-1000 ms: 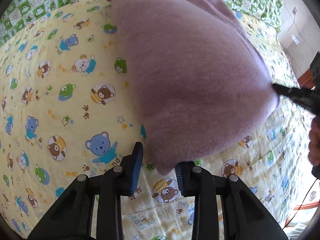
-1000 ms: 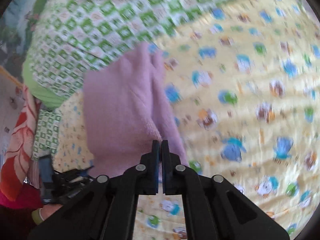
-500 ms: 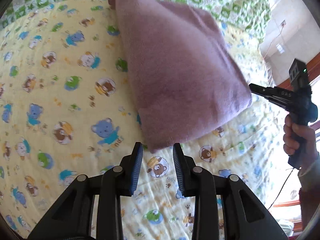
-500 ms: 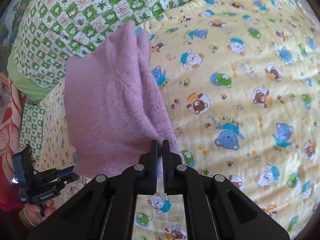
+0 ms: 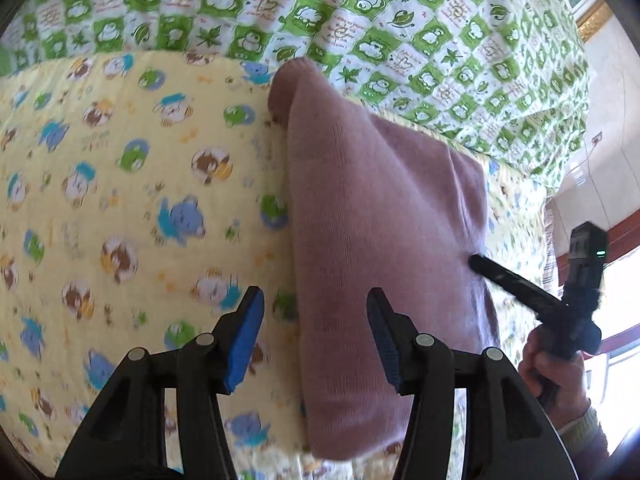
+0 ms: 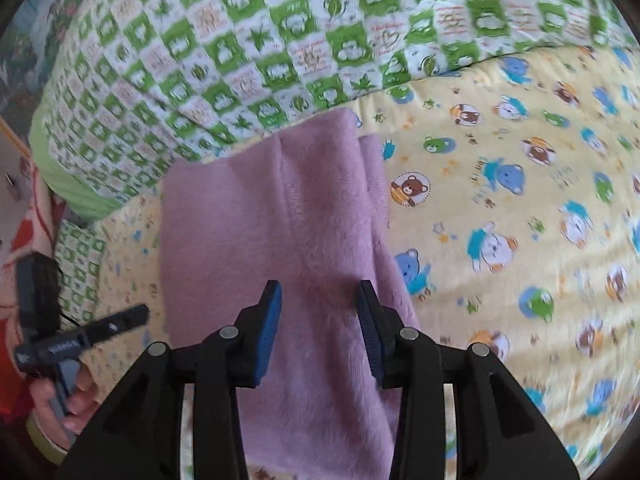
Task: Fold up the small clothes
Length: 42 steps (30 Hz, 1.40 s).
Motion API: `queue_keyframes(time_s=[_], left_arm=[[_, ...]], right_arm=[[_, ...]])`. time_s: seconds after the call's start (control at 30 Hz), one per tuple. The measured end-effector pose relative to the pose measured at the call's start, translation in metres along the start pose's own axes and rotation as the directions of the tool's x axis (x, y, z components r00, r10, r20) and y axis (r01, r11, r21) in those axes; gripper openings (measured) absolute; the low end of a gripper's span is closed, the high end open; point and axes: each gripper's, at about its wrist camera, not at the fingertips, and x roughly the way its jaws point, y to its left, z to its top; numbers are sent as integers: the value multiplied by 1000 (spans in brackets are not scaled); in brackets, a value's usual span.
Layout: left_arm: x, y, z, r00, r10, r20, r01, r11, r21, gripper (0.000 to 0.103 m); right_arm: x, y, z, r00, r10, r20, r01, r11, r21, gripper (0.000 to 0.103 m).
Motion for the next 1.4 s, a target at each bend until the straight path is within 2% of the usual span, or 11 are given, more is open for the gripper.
queue_keyframes(time_s=[0.1,0.3,0.37,0.4,0.5,0.53,0.9,0.97,1.03,1.13,1.4], left_arm=[[7,-3,4,1000,0,-1,0,1000,-7,58],[27,-2,8,1000,-18,-11,17,998,-53,61],[30,-1,8,999,-30,-12,29,998,-63,61],[31,0,7,999,-40,-12,39,997,-65,61],[38,-3,6,998,-66,-24,64,995,-80,64],[40,-2,5,997,-74,-27,72,993,-92,66],[87,1,-1,988,-134,-82,121,981,-154,77],[92,3,-3,979,-187,-81,170,968,-186,71],[96,3,-5,966,-244,-89,224,955,-194,56],[94,-6,-6,969,-235,-73,221,962,-157,38],[44,-16,-9,964,-266,-17,263,960,-101,31]], right_arm=[[20,-17,4,996,-83,-32,82,996,-23,13],[14,-50,8,999,-36,-13,37,995,95,11],[9,-59,6,999,49,2,-49,988,149,12],[6,-63,5,996,88,10,-88,980,178,16],[-8,-72,-1,987,151,59,-161,958,239,65],[-11,-73,-3,981,177,83,-192,950,246,73],[27,-65,-4,975,216,-42,-205,960,190,73],[30,-64,-5,971,234,-55,-220,956,192,70],[37,-61,-9,949,297,-101,-272,940,207,53],[41,-55,-13,941,317,-120,-286,932,221,40],[1,-28,-12,941,335,-39,-317,919,235,28]])
